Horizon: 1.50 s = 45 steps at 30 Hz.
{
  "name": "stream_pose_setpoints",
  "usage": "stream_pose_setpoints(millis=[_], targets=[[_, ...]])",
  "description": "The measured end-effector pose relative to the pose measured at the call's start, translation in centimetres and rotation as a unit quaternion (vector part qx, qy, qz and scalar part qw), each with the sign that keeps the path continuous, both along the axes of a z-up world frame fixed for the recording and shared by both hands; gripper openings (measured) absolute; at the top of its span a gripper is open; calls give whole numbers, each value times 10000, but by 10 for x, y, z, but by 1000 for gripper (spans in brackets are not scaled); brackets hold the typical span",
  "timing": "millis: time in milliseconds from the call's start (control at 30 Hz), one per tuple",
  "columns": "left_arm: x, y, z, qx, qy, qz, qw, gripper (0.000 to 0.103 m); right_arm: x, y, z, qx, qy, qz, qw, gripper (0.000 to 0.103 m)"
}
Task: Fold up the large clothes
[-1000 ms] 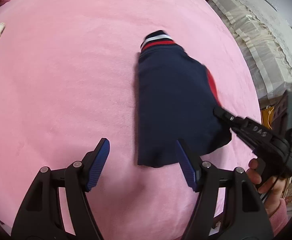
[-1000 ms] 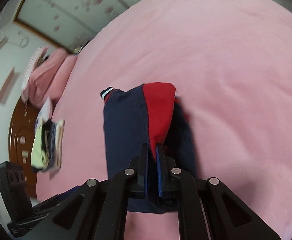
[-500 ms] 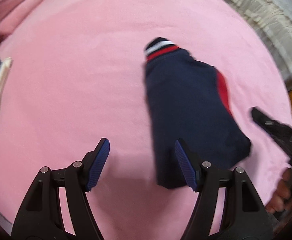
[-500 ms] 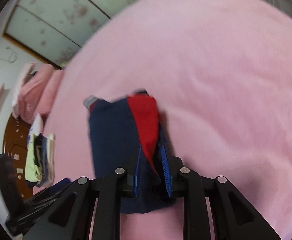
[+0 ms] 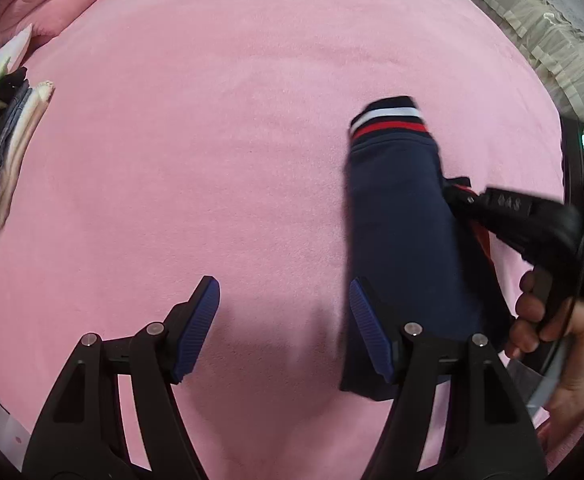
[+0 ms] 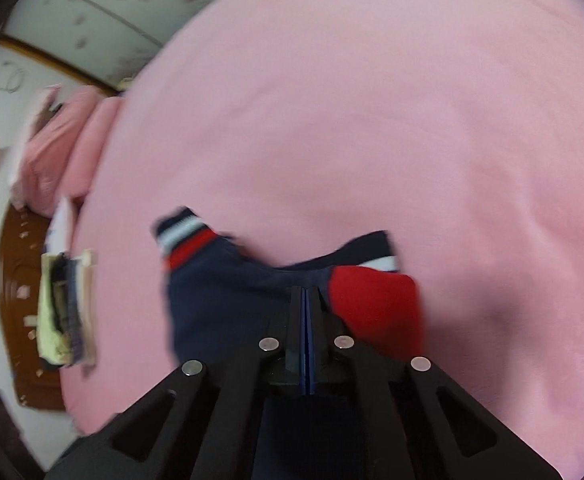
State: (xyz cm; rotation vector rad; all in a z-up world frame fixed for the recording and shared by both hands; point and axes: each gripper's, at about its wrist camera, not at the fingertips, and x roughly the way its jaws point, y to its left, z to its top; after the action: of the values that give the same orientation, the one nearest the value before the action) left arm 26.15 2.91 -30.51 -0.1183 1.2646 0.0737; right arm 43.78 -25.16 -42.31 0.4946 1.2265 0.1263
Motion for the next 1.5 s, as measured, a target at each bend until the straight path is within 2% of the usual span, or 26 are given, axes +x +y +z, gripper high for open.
stream_pose_setpoints(millis=[100,233,267,333,467,533,600,633,733,767,833,900,1000,1033,1100,1133,1167,1200,1267,1300,1367,1433,1500], targets=[[5,1,-1,-68,-16,-159,9998,65,-12,-20,-3,-46,-231,-153,9996,0],[21,-1,-4,-124,3,-307,9995,65,-37,-41,22,-718,-460,-607,9945,0],[26,0,-5,-205,-16,-314,9993,65,-42,-47,28,-521,-558,-604,9953,0],[36,-2,-4,-414,-89,-329,9986,65,-52,-52,36,144,-680,-306,9971,0],[68,-11,-8,-653,-332,-380,9966,65,-60,-29,34,560,-555,789,9938,0],[85,-18,-15,-544,-349,-435,9970,65,-71,-11,31,537,-420,1117,9914,0],[100,-25,-21,-537,-376,-514,9965,65,-75,-2,26,115,-299,1122,9932,0],[106,-26,-24,-486,-395,-507,9967,65,-77,-5,20,-12,-255,964,9950,0],[123,-34,-29,312,-174,-188,9992,60,-91,-32,4,-704,36,68,9975,0],[121,-37,-24,360,-173,-210,9990,54,-99,-47,-6,-503,221,-187,9983,0],[111,-43,-12,439,-214,-328,9983,53,-116,-68,-9,104,155,-571,9982,0],[89,-45,4,725,-319,-311,9964,53,-132,-75,-1,101,74,-607,9981,0],[52,-43,20,769,-426,-311,9956,53,-144,-69,15,-304,59,-413,9987,0],[42,-43,23,789,-397,-319,9956,54,-149,-65,22,-348,90,-393,9986,0],[20,-48,22,1020,-37,-363,9941,54,-151,-57,35,-340,147,-413,9985,1],[15,-49,20,1060,153,-418,9934,54,-154,-48,42,-243,168,-293,9991,4],[7,-51,16,1042,457,-511,9922,54,-152,-46,43,-166,183,-128,9996,12],[-2,-51,16,980,575,-515,9922,54,-150,-33,52,-128,194,106,9997,16],[-24,-51,20,869,594,-454,9934,54,-149,10,59,-416,153,380,9983,36],[-30,-50,22,850,598,-426,9937,54,-150,24,65,-548,82,456,9974,43],[-45,-50,28,846,641,-434,9934,55,-152,44,74,-540,20,628,9966,67],[-58,-48,34,885,636,-459,9930,58,-144,63,79,-603,139,881,9942,73],[-69,-46,43,836,577,-499,9936,61,-160,63,98,-866,192,1031,9907,76]])
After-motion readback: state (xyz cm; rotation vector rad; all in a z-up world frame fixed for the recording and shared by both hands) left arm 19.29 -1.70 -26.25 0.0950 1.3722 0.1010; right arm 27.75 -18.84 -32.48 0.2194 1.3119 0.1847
